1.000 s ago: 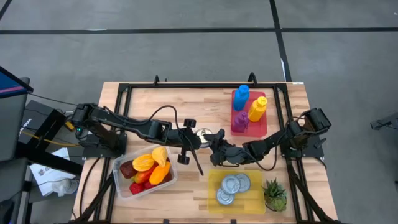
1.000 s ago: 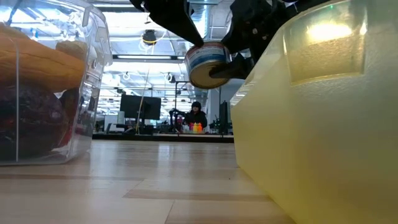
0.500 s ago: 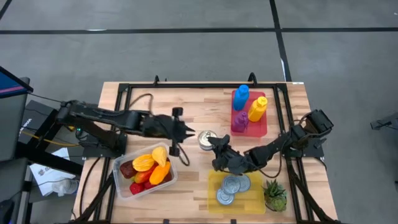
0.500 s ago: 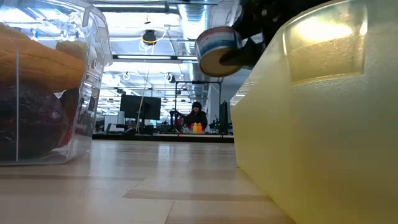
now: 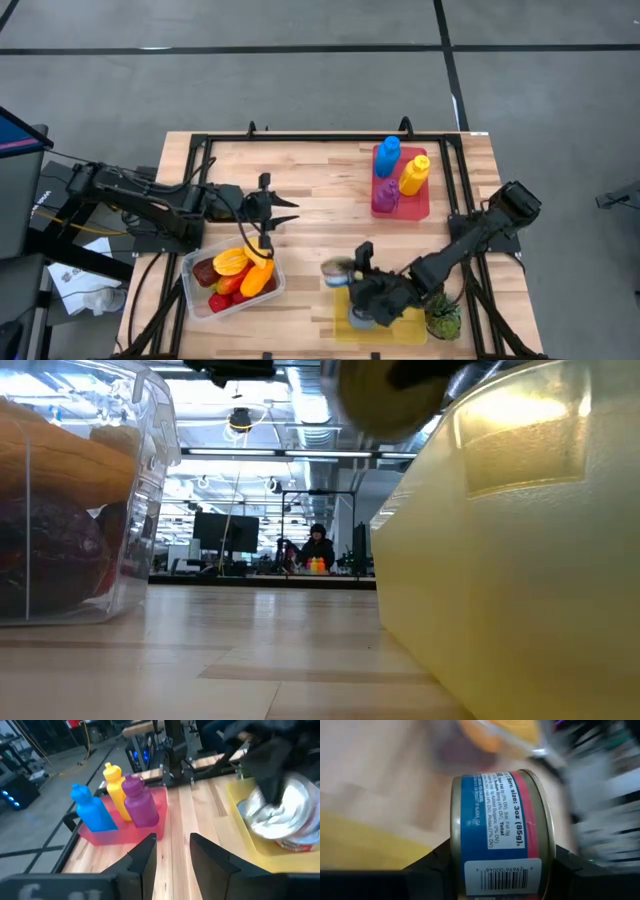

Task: Pick & Place Food Item
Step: Put the blue and pink tuna can into the yellow bin

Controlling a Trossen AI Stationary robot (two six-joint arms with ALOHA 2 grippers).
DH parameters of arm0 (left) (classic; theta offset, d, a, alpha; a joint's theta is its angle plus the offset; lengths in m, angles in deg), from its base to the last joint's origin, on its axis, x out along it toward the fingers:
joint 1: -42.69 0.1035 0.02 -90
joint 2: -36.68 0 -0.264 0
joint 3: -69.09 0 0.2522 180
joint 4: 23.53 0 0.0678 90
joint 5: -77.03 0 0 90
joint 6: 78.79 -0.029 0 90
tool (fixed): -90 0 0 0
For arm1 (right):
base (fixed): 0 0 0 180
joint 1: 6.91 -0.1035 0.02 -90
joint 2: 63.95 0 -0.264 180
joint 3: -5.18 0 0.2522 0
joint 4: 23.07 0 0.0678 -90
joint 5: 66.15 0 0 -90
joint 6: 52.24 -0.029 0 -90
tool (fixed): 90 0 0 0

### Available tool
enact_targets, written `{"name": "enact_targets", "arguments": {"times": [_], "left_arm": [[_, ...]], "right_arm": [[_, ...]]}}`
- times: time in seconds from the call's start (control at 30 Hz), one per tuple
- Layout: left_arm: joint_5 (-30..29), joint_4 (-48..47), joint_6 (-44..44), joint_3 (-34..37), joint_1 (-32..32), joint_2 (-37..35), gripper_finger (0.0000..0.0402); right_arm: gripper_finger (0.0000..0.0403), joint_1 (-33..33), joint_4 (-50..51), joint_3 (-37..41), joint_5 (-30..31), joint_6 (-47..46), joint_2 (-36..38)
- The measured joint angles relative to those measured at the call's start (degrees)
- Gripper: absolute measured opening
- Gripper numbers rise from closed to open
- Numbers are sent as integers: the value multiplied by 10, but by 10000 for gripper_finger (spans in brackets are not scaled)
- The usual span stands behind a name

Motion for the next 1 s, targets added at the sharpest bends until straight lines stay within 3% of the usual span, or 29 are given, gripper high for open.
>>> {"name": "enact_targets", "arguments": {"times": [0.23,0.33,0.4,0.8,1.0], "left_arm": [[3,18,3,13,0,0,117],[4,21,-1,13,0,0,118],[4,20,-4,13,0,0,118],[4,20,-7,13,0,0,118],[3,20,-8,13,0,0,118]], "right_arm": [[181,-17,207,-115,-201,-258,0],[181,-13,231,-115,-313,-337,0],[181,-11,232,-114,-357,-371,-3],[181,-27,237,-114,-507,-495,-71],[181,-28,259,-115,-526,-538,-97]]}}
